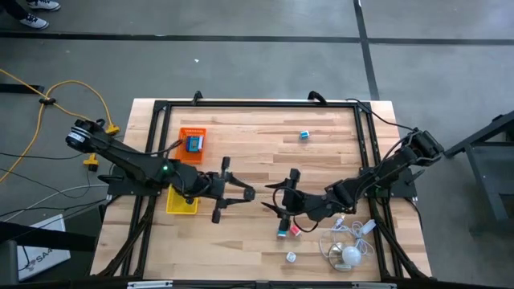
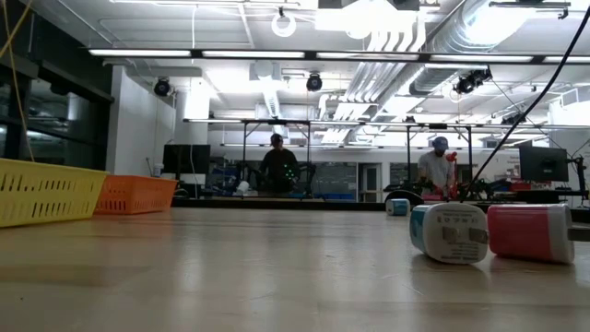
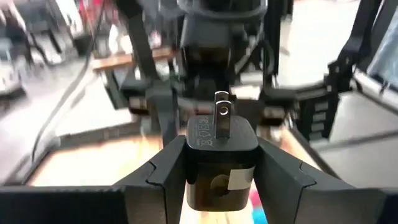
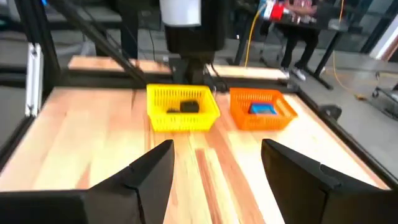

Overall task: Pick & Place Office items
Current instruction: Put the black charger adapter into the yellow basket

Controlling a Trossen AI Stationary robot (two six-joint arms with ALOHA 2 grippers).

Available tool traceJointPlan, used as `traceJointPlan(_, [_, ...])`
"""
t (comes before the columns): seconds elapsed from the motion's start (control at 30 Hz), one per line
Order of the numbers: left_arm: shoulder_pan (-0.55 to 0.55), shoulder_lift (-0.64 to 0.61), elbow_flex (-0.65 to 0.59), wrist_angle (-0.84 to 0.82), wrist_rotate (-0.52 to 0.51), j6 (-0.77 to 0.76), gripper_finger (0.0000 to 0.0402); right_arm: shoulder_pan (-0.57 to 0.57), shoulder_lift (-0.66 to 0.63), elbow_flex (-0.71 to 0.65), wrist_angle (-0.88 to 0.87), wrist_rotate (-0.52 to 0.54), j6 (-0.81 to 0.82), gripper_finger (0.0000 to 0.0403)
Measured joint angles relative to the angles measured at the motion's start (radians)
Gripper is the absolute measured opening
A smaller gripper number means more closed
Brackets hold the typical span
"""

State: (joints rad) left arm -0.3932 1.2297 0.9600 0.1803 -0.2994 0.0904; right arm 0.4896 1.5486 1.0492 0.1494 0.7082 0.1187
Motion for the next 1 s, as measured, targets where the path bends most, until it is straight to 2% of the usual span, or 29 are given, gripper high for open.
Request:
traceJointPlan(0.27, [-0.011,-0.101,0.0,-0.348,-0.067,-0.192,0.0147,0.001,0.0,-0.001,-0.088,-0.003,0.079,0.0229])
traceJointPlan(0.43, [-0.011,-0.142,0.0,-0.507,-0.075,-0.292,0.0147,0.001,0.0,-0.001,-0.09,-0.022,0.095,0.0229])
traceJointPlan(1.0, [-0.011,-0.156,0.0,-0.947,-0.104,-0.645,0.0147,0.0,0.0,-0.001,-0.086,-0.251,0.095,0.0229])
